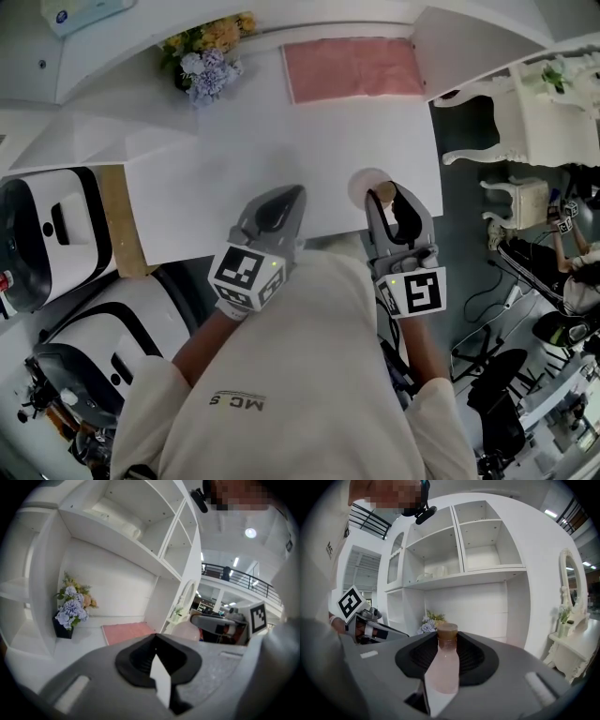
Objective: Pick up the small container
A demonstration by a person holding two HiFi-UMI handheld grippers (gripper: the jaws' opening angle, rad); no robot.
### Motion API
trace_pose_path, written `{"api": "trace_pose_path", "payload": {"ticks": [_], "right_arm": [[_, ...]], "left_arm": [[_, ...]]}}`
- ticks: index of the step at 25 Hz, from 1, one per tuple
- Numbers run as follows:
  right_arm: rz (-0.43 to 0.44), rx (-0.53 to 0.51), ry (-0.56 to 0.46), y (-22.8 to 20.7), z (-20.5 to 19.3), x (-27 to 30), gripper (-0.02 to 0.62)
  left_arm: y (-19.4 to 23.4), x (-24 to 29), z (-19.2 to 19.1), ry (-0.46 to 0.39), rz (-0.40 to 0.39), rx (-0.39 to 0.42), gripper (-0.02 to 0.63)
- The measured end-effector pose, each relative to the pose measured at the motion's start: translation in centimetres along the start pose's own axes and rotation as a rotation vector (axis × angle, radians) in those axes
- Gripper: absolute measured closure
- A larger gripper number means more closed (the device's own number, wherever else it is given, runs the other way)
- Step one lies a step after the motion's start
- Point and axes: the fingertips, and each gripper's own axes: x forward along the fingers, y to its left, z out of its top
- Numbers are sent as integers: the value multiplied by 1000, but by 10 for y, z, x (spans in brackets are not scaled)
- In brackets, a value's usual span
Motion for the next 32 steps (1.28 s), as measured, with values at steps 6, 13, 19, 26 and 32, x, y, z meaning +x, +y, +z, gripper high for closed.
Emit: {"api": "trace_pose_path", "payload": {"ticks": [6, 13, 19, 26, 32], "right_arm": [[-3, -5, -2, -3, 5, -3, 471], [-21, -1, 5, -4, 3, -6, 469], [-24, 0, 0, -3, 4, -8, 469], [-26, 2, -4, 0, 4, -13, 470], [-33, 2, -5, -1, 2, -15, 470]], "left_arm": [[-4, 2, 5, -8, -7, 7, 606], [-6, -1, 9, -18, -11, 21, 606], [-7, -3, 10, -19, -15, 31, 606], [-10, -9, 8, -18, -14, 37, 606], [-9, -11, 5, -21, -10, 35, 604]]}}
